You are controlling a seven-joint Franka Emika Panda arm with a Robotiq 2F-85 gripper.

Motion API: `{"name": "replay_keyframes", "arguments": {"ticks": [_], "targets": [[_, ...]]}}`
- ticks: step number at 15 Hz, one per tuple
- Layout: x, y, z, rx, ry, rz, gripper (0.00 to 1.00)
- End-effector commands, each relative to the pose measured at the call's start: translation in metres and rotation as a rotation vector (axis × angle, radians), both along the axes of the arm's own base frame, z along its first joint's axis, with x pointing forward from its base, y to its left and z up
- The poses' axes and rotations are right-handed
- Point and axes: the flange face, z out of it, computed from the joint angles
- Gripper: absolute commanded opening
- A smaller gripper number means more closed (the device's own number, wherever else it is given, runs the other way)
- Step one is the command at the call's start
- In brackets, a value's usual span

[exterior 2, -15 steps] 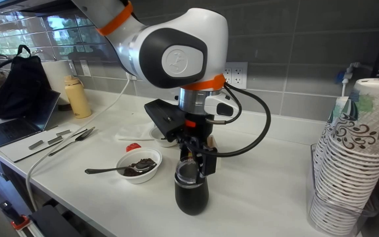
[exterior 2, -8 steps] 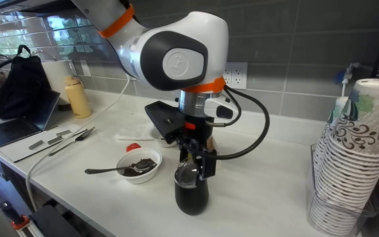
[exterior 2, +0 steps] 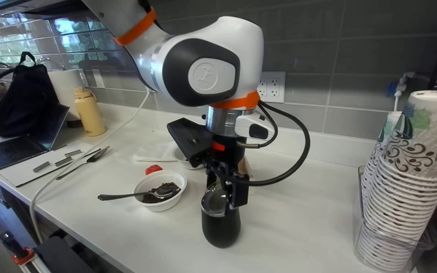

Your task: Put the lid on the black cup, then move the cup backwards

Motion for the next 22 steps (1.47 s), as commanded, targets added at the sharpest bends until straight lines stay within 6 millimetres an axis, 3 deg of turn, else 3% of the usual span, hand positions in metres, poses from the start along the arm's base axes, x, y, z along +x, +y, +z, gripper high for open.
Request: {"name": "replay_keyframes", "arguments": {"ticks": [1,8,14,15,17,22], "targets": [[-0.005,0.001,-0.004,-0.028,0.005,-0.001,1.0],[-0.01,0.003,-0.015,-0.04,-0.009,0.018,1.0],[-0.001,-0.001,-0.017,-0.071,-0.045,0.033,1.0],[0.0,-0.001,-0.018,-0.069,-0.046,0.035,0.75],[0.0,-0.001,-0.018,-0.069,-0.048,0.038,0.68],[-0.002,-0.004,-0.012,-0.059,-0.051,0.023,0.68]]}}
